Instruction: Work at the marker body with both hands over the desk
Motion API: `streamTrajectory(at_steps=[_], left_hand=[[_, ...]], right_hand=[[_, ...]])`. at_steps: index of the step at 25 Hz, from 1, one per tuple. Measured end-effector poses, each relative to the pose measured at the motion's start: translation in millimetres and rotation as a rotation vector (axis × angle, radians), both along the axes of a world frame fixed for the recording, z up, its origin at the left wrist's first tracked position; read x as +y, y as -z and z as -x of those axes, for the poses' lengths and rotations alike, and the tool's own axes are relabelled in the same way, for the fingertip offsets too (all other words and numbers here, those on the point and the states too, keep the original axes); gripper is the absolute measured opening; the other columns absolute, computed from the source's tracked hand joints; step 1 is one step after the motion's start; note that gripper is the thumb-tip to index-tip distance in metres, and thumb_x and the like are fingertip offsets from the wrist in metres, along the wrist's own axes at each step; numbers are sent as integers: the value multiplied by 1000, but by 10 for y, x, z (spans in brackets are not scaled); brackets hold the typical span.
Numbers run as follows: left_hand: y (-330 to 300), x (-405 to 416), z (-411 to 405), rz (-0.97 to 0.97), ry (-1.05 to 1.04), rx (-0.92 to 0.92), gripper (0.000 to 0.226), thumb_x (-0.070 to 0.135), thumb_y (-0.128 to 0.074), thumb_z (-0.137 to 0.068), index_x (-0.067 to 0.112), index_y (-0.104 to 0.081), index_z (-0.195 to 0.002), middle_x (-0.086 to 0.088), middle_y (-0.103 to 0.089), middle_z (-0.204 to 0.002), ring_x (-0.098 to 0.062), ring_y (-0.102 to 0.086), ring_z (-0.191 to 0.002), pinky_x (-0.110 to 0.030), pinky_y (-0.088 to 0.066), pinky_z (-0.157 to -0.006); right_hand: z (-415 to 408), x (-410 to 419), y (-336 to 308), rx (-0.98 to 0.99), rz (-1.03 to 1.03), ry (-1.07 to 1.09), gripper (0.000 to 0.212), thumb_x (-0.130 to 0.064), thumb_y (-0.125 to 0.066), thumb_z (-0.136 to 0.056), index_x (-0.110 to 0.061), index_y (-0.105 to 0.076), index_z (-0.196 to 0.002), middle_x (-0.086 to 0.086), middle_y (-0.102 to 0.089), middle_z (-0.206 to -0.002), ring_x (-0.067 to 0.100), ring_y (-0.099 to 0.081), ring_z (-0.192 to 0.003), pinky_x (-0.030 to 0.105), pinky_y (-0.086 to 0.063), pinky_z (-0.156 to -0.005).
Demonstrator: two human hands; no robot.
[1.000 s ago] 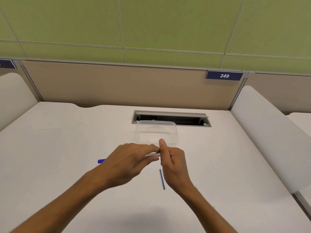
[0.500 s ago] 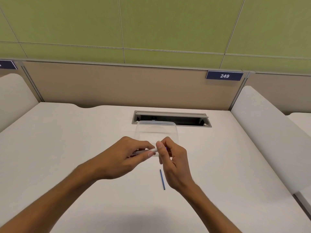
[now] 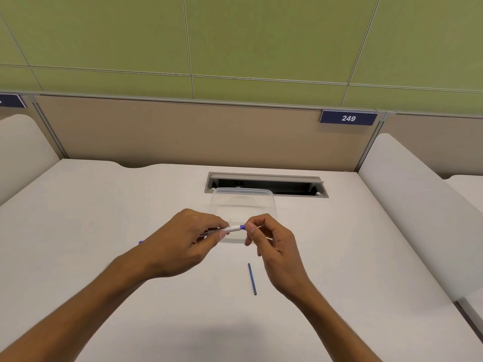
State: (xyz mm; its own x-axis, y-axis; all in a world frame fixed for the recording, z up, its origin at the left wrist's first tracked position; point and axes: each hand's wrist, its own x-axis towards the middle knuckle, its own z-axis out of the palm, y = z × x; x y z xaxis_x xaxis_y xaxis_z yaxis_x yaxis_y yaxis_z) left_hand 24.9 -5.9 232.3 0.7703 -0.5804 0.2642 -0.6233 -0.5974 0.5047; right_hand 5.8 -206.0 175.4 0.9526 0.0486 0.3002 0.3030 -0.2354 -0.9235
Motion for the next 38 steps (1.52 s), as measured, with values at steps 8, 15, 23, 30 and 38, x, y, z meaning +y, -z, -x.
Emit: streamTrajectory(at_steps=[8,15,23,30,38], left_hand=[[4,24,31,-123,-50,-104,22,34,-47,-97,33,-64,-112,21,-49,-71,-4,-47,-64,-32,-41,-56],[3,23,34,-151,-48,-136,26,37,-41,-96,35,-62,-111,16,-46,-70,-9,-45,-61,-32,-40,-53],[31,45,17,-169,-61,-146,23,33,-45,-97,35,-63,-111,14,-48,-70,-11,-46,-62,-32,-38,-52],[13,30,42,-141,-57,-150,29,38,-41,-94,34,-65,-110,14,-46,-67,-5,-42,-57,-27,-33,-49],[26,21,36,-100,-26,-95,25,36,-45,-94,33,-65,-108,17,-51,-68,-8,-47,-60,-30,-39,-52]], right_hand=[[-19,-25,-49,24,-28,97,26,-53,-54,-87,-31,-65,-78,-12,-69,-75,6,-63,-72,15,-46,-62],[-27,-30,-46,44,-41,25,22,-40,-61,-91,-31,-70,-73,-8,-67,-65,6,-62,-67,15,-46,-65],[-28,-78,-29,48,-34,-24,6,-20,-71,-89,-25,-74,-86,-13,-73,-87,4,-66,-86,11,-43,-59],[-20,-37,-68,82,-54,9,27,-49,-61,-89,-28,-68,-72,-7,-70,-71,3,-62,-71,14,-46,-64],[-17,-70,-52,83,-69,-65,25,-30,-61,-95,-19,-73,-76,-3,-70,-68,1,-61,-67,12,-43,-63]])
